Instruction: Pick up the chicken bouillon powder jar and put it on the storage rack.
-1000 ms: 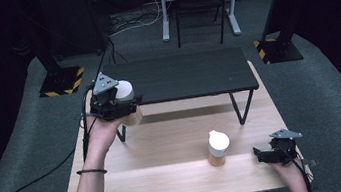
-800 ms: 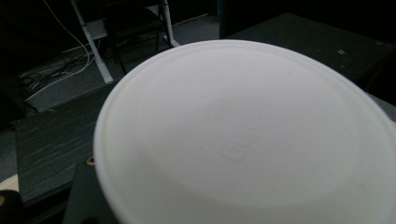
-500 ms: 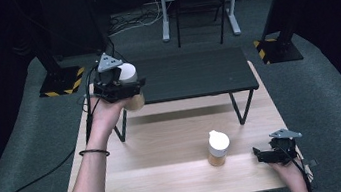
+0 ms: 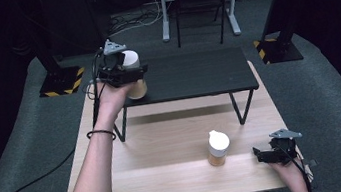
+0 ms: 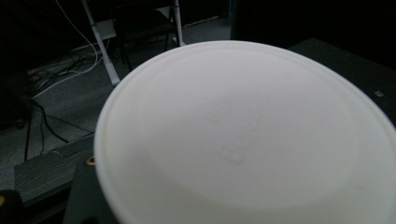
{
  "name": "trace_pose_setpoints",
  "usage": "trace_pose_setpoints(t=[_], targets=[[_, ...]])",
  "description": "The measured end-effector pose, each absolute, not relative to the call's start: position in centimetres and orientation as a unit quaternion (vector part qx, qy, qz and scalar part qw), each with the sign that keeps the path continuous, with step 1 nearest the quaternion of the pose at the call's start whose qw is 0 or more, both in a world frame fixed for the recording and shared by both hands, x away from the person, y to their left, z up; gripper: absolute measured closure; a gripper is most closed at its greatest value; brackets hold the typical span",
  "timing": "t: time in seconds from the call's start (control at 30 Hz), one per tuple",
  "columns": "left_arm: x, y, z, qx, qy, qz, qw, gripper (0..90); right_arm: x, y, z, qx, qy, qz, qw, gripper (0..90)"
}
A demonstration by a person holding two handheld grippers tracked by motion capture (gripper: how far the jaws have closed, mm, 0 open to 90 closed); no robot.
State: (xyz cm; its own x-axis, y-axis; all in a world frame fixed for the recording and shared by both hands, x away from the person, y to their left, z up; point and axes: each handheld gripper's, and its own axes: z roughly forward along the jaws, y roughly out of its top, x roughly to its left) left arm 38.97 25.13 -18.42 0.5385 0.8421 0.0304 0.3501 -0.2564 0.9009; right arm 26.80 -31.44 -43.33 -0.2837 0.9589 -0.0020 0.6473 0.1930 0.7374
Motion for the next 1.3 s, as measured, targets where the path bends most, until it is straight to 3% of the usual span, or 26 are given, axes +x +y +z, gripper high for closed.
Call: trace_pose_setpoints(t=[0.73, 0.97, 1.3], targets=[[41.0, 24.1, -19.2, 0.747, 0.420, 0.248, 0.452, 34.9, 26.9, -31.5, -43.3, 0.542, 0.738, 0.323, 0.240, 3.2], [39.7, 24.1, -19.1, 0.732, 0.420, 0.265, 0.466, 19.5, 26.9, -31.5, -43.3, 0.544, 0.736, 0.323, 0.240, 3.3], [37.4, 25.0, -19.1, 0.735, 0.410, 0.280, 0.462, 12.0, 27.0, -31.4, -43.3, 0.546, 0.735, 0.322, 0.241, 3.3]])
